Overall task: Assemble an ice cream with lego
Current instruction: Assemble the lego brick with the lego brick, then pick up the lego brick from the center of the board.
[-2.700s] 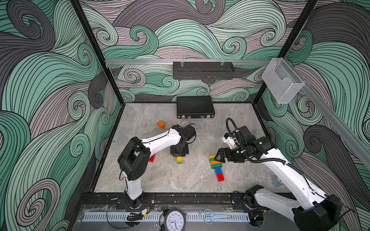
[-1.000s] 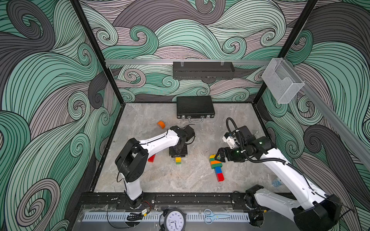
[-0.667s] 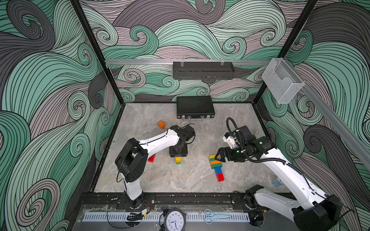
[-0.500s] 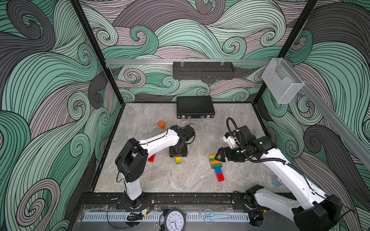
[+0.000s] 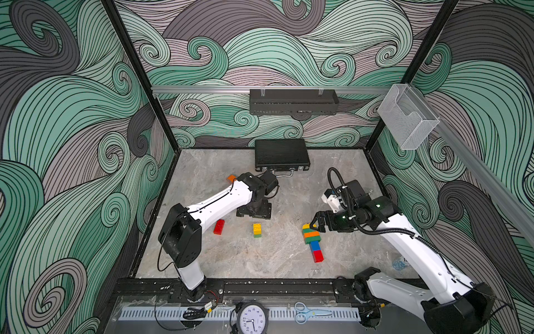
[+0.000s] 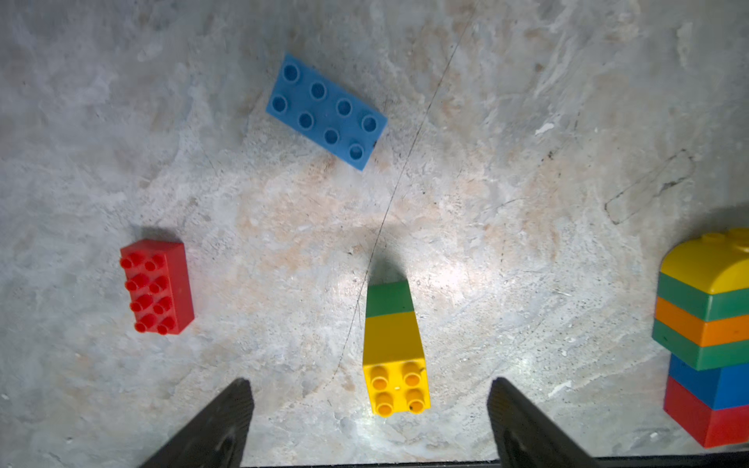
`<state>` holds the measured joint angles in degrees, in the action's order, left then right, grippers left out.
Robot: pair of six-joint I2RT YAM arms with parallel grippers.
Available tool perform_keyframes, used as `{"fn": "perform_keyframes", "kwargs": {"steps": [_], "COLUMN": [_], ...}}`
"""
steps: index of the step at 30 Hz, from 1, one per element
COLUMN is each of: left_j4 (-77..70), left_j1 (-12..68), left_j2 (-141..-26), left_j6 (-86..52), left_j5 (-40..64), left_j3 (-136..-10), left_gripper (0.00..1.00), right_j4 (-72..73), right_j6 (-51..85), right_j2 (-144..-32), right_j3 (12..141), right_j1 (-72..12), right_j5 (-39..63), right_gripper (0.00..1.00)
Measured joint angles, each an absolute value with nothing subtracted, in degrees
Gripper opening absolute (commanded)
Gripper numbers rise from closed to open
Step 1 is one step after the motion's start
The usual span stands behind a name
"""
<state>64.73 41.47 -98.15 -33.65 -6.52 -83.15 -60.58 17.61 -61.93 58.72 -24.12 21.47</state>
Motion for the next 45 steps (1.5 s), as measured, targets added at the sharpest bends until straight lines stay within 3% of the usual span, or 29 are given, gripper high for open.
{"fn": "perform_keyframes", "kwargs": {"steps": [14,28,45], "left_j4": [63.33,59.83,53.78], "left_j1": [33.80,31.55,30.39], "left_j2": [-109.93,-117.78,-119.59], "left_j6": [-13.10,-6.39,-3.86], "left_j5": [-5.48,-3.42,-4.32], "left_j3": [-90.06,-93.21,-90.87], "left_gripper": [0.97,0.97,0.90], "right_j4": [-60.58,-60.58,-60.58], "right_j6": [17.61,17.56,17.15], "right_j2": [-61.95,-63.02,-63.05], "right_j3": [59.24,59.44,59.44], "right_j1": [-24.12,-24.05,-22.85], "right_j5": [21.47,21.47,21.63], "right_gripper": [0.99,0.99,0.99]}}
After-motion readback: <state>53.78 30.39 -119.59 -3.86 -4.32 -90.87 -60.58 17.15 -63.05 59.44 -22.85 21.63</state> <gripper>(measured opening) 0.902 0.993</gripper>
